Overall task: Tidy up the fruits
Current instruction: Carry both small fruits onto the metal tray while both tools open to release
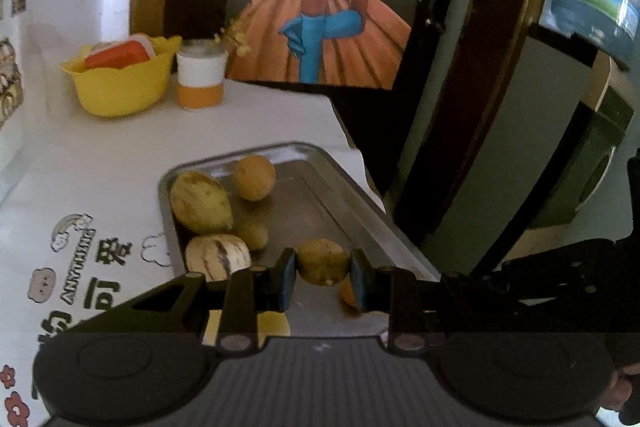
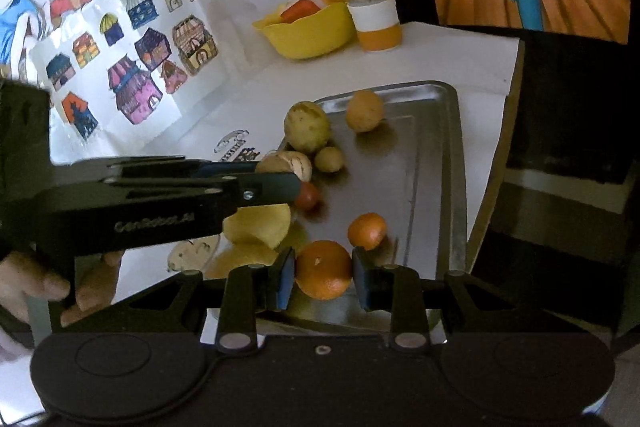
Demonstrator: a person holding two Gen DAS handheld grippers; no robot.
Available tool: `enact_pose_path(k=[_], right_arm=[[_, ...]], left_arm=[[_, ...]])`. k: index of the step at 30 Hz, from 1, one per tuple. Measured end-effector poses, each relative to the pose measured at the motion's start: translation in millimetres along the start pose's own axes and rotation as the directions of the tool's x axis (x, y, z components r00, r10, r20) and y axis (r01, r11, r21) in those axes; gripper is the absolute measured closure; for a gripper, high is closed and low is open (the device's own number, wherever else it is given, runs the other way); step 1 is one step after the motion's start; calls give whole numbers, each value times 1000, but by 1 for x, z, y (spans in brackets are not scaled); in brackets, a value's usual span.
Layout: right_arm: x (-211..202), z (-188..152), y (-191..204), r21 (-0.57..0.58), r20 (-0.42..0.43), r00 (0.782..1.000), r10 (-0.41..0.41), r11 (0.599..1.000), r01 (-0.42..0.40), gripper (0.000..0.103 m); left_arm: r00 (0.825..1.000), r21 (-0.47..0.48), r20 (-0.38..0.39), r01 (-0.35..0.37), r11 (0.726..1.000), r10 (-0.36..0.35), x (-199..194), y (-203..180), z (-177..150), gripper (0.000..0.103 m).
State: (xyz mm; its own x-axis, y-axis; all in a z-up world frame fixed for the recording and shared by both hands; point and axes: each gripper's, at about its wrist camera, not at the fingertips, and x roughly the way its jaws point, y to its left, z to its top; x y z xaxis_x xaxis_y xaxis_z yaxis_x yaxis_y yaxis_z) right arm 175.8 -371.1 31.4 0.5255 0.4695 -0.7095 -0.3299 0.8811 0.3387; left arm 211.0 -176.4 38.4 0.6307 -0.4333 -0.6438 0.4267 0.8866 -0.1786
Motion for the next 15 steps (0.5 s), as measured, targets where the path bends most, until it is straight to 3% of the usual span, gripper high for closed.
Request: enact_pose_path(k=[15], right_arm=[[14,-20,3,-70,62,997,-46,996,51,70]], left_arm=[[996,42,-89,-12,999,16,30,-8,-6,72]])
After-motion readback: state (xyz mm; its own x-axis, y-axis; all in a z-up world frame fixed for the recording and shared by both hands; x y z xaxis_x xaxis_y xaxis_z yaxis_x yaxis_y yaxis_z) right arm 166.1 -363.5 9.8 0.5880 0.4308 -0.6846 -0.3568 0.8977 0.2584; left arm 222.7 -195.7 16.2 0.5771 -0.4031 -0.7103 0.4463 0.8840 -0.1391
